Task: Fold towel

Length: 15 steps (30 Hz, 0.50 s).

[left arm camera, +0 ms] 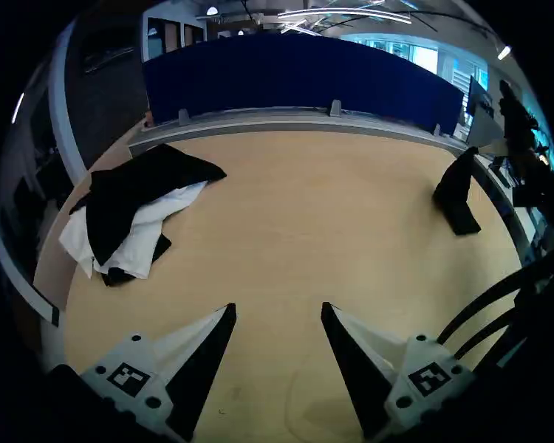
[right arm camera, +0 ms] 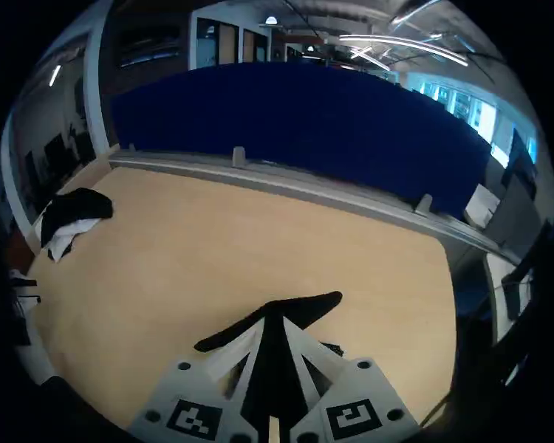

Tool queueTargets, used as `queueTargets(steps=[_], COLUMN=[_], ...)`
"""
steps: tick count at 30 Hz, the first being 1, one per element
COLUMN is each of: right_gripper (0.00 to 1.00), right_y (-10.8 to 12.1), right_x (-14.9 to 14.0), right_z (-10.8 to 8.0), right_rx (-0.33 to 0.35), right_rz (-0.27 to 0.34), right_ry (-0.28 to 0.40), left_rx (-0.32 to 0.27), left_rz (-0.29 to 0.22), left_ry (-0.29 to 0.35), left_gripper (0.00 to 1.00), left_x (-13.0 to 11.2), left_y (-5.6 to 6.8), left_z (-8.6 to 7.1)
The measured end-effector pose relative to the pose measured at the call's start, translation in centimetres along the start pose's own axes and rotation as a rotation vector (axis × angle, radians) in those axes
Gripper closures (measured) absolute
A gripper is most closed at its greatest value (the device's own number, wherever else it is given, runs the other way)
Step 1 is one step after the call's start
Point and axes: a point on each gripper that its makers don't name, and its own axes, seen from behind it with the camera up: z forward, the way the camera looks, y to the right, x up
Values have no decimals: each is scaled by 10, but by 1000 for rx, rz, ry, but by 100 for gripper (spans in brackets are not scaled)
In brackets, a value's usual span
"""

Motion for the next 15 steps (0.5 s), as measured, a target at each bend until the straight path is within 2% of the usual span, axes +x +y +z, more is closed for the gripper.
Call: queueTargets(steps=[9,15], right_gripper=[97,98], right_y=[23,34], right_x=[-81,-119], right_z=[-7,-7], right_rx=[-57,-97], right_rz=[101,171], right_ry=[-88,-138], left_rx=[-8,-9], left_rz=[18,25], left_ry=[-3,-3], left_gripper=[15,15], left_x=[0,0], left_y=[5,7], left_z=[0,-3])
